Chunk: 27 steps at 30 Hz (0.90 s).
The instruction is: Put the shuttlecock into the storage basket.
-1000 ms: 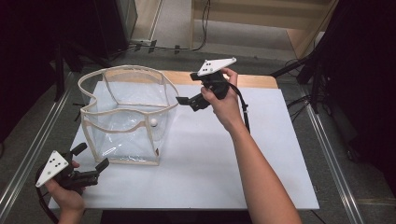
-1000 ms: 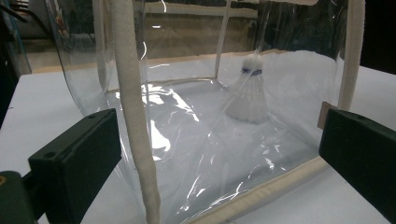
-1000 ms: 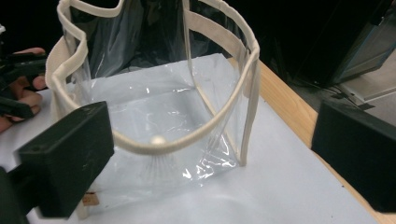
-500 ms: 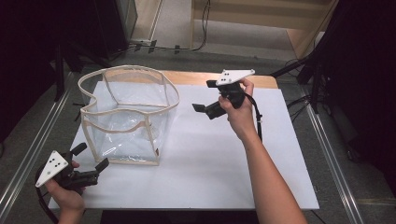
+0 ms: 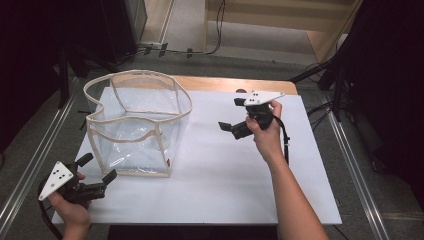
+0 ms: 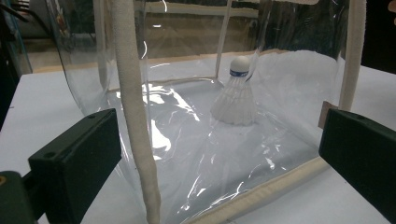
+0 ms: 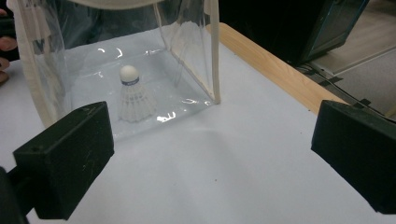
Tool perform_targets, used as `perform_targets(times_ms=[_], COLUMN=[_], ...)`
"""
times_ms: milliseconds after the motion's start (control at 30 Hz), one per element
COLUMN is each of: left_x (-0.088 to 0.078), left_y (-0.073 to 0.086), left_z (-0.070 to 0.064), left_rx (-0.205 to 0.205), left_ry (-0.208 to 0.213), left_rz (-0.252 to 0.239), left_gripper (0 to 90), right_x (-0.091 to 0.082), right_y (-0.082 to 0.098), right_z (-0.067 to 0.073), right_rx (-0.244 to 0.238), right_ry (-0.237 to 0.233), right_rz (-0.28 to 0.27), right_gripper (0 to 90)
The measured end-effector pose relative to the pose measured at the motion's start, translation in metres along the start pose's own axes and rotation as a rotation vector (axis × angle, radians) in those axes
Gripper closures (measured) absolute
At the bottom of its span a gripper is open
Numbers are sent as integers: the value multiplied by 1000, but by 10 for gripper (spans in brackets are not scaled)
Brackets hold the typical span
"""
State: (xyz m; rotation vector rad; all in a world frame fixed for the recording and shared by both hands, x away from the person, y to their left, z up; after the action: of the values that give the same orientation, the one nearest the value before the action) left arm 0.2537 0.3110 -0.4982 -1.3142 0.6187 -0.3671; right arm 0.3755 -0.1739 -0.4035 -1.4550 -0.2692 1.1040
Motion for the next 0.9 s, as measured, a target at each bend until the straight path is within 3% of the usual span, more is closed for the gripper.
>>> perform_targets(times_ms=[900], left_x=[0], left_y=[0], left_z=[0], left_rx=[-1], left_ry=[-2], left_rz=[-2], left_gripper=[0], right_x=[-22], right_y=[62], right_z=[-4], right_rx=[56], right_ry=[58], right_rz=[-26], right_gripper=[0])
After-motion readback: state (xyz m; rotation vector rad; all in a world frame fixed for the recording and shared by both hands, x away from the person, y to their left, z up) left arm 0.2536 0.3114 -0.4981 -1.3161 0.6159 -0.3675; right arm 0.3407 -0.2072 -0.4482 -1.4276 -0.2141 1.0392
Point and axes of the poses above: each handheld gripper's, and its own axes: x roughly forward along the jaws, y roughly out of its underside, z roughly to its left, the point moved 2 cm from there along x, roughly forward along the jaws, and after that the axes turned 11 degrees about x, right-handed, at the moved point
